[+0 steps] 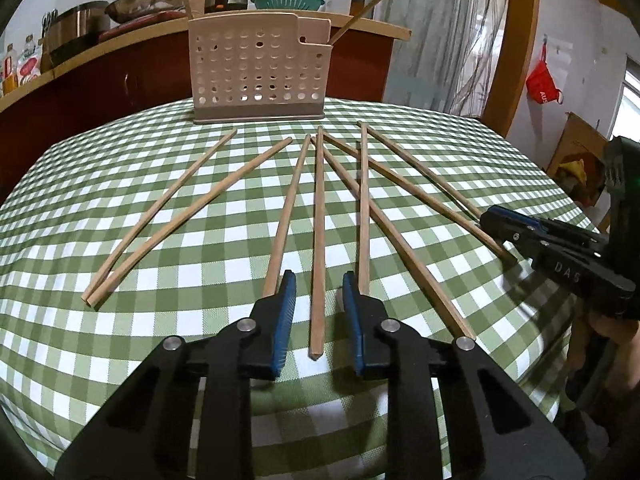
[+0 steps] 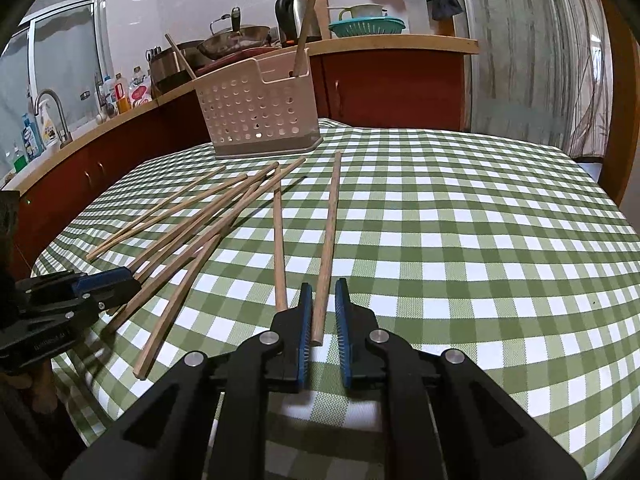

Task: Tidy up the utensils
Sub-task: 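Close the right tool on one chopstick while the left tool closes on another, then lift both chopsticks and lower them into the beige basket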

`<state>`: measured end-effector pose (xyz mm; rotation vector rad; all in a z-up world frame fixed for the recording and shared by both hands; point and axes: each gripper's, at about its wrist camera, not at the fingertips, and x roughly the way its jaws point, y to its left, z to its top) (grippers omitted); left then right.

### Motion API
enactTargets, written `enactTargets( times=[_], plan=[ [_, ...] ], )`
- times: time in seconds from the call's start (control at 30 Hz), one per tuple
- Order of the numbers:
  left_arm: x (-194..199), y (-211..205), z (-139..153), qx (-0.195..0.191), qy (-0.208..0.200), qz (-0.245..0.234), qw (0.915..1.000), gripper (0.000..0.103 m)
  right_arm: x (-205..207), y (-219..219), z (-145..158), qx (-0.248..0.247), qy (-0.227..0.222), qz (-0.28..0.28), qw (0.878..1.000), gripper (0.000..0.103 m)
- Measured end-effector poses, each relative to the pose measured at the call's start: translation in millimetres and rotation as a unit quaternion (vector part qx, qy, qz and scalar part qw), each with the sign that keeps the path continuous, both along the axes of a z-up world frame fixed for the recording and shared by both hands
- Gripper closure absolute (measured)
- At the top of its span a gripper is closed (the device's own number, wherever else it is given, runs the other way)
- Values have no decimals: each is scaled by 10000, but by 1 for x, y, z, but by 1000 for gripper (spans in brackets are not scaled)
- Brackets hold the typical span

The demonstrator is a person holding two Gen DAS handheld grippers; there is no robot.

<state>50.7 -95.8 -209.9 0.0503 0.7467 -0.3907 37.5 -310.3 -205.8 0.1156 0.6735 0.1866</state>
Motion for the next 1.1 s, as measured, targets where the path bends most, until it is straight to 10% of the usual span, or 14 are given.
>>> enactTargets(
  times=[0.37,1.1],
  plan=[
    [-9,5,-6,-109,-313,150,9993,96,-11,-2,-2,108,-205,-84,9997,90],
    [-15,11,35,-161,-1027,163,9945,96,-22,1,33,28,-718,-192,9972,96]
  ],
)
